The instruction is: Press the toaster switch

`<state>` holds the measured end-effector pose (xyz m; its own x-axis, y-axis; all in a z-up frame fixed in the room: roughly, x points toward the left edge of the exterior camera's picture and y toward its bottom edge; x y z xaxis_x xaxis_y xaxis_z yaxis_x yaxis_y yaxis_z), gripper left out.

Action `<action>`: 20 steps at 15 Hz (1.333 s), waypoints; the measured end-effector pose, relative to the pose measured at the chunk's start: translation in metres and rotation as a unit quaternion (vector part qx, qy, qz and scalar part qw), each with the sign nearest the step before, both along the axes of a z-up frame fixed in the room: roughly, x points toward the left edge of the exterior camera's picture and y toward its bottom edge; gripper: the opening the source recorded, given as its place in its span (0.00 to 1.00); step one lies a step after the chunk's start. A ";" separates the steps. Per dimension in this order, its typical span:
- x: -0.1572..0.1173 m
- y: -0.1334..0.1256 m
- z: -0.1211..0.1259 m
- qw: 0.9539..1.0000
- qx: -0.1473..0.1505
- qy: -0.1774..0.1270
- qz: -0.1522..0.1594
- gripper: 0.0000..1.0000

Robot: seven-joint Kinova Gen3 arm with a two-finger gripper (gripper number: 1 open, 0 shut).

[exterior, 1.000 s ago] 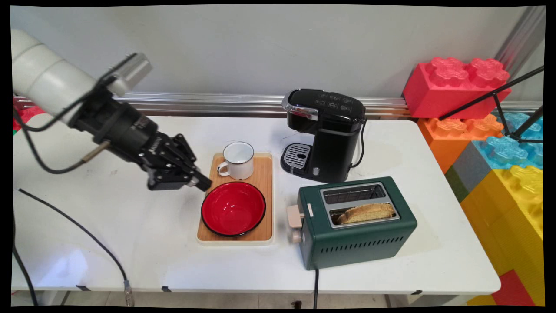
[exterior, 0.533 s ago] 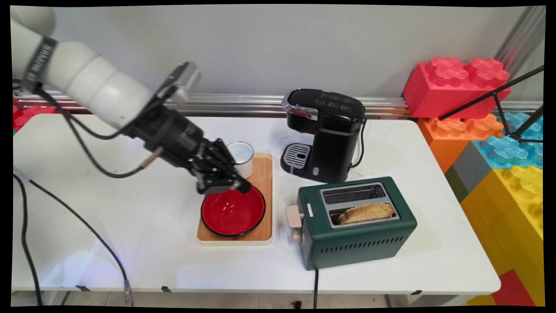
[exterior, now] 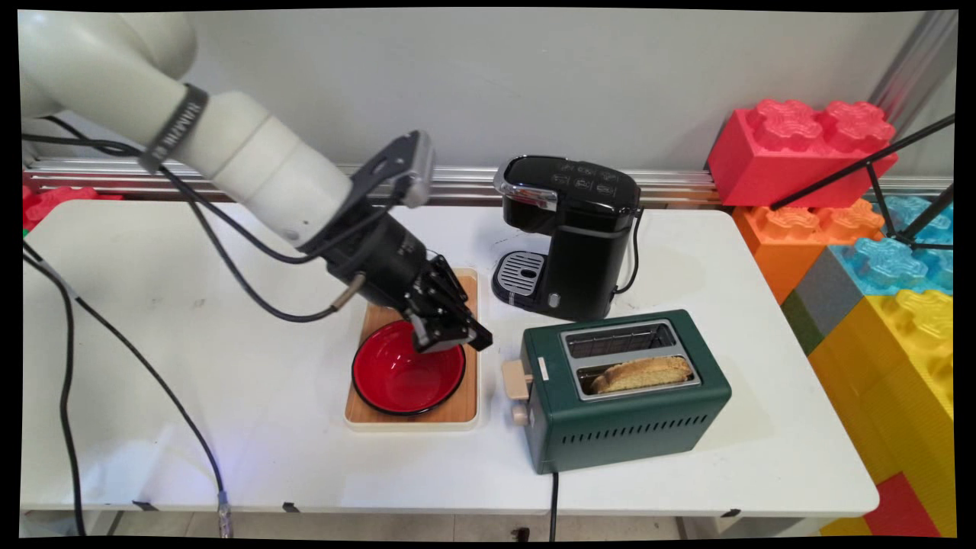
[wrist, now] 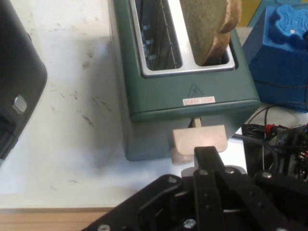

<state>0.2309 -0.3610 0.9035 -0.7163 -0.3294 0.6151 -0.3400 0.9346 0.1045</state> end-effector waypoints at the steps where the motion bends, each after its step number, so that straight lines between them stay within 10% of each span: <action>1: -0.006 -0.001 -0.001 1.000 0.001 -0.006 -0.001 0.00; 20: -0.052 -0.005 -0.015 0.999 0.005 -0.047 -0.012 0.00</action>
<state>0.1794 -0.3660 0.8885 -0.7787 -0.3173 0.5412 -0.3258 0.9418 0.0834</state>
